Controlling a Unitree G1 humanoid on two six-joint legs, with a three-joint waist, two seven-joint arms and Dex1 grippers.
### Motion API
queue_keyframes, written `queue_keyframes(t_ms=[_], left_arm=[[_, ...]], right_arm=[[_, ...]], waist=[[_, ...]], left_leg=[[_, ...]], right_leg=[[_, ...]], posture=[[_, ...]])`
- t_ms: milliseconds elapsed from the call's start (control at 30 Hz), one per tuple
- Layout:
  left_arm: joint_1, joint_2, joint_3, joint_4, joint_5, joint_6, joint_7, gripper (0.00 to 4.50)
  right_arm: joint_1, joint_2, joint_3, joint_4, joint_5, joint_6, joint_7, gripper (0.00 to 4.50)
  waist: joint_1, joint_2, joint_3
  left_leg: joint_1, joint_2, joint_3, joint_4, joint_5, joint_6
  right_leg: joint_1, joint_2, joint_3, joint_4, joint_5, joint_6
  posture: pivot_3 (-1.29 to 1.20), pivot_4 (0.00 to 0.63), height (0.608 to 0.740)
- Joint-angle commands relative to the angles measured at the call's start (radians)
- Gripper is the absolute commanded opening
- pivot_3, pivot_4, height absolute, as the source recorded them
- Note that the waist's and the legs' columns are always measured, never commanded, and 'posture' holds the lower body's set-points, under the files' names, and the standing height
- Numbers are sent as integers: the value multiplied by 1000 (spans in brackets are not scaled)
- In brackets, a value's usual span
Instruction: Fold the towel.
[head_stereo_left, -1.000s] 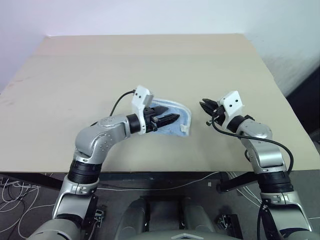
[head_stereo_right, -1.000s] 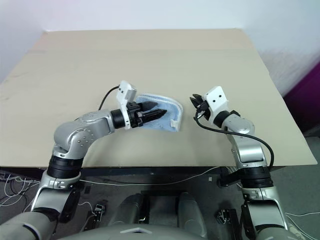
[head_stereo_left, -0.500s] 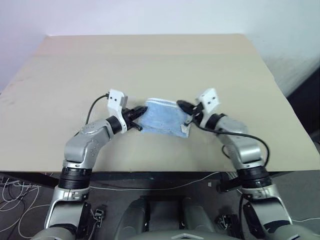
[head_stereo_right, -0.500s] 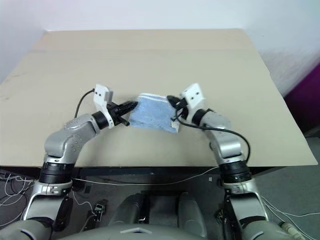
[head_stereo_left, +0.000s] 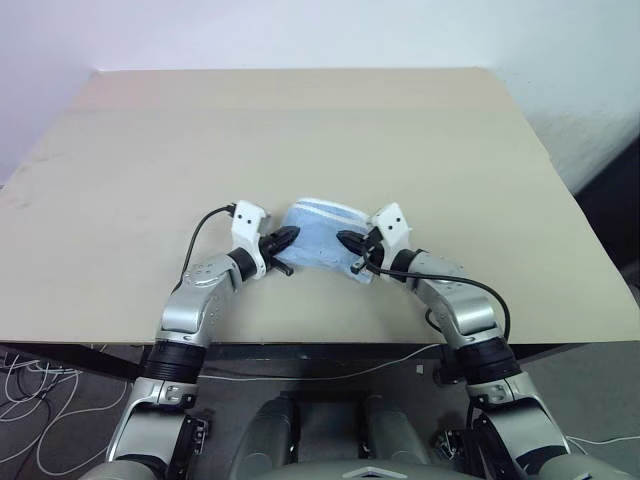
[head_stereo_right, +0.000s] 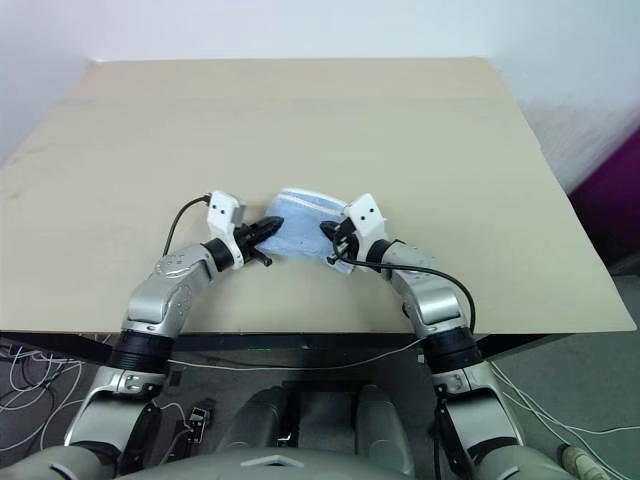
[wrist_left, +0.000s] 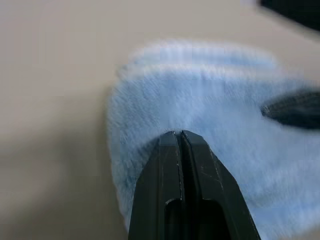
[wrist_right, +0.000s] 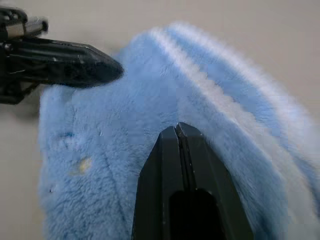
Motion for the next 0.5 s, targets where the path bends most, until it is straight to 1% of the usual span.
queue_keyframes(t_ms=[33,67,100,233,333,433,500], left_arm=[[-6,38,170,-80,-117,16,20,137],[-1,53,190,-86,-123,20,20,137],[5,70,203,-88,-123,21,17,137],[58,167,197,-60,-57,-3,-19,137],[90,200,181,-56,-26,-22,-37,137],[120,206,168,-77,-11,-33,-57,137],[129,200,162,-84,-8,-36,-60,137]], right_arm=[[-15,-50,-155,-121,150,138,-1,364],[-11,-62,-177,-136,177,174,-1,583],[-8,-73,-197,-147,203,211,-1,896],[-10,-81,-310,-114,351,463,-52,2244],[-10,-64,-367,-87,423,573,-94,3288],[-17,-14,-436,-71,514,678,-154,4380],[-22,16,-456,-72,540,715,-197,4445]], waist=[[0,0,0],[0,0,0],[-1,0,0],[-2,0,0],[1,0,0],[2,0,0],[0,0,0]], left_leg=[[0,0,0,0,0,0],[0,0,0,0,0,0],[0,0,0,0,0,0],[0,1,0,-1,0,0],[0,0,0,-1,0,0],[0,0,0,-1,0,0],[0,0,0,-1,0,0]], right_leg=[[0,0,0,0,0,0],[0,0,0,0,0,0],[0,0,0,0,0,0],[0,0,0,0,0,0],[0,0,1,0,0,0],[1,-1,1,-1,0,0],[1,-2,1,-1,0,0]], posture=[[0,150,740],[0,150,740],[0,150,740],[0,150,740],[0,150,740],[0,150,740],[0,150,740]])
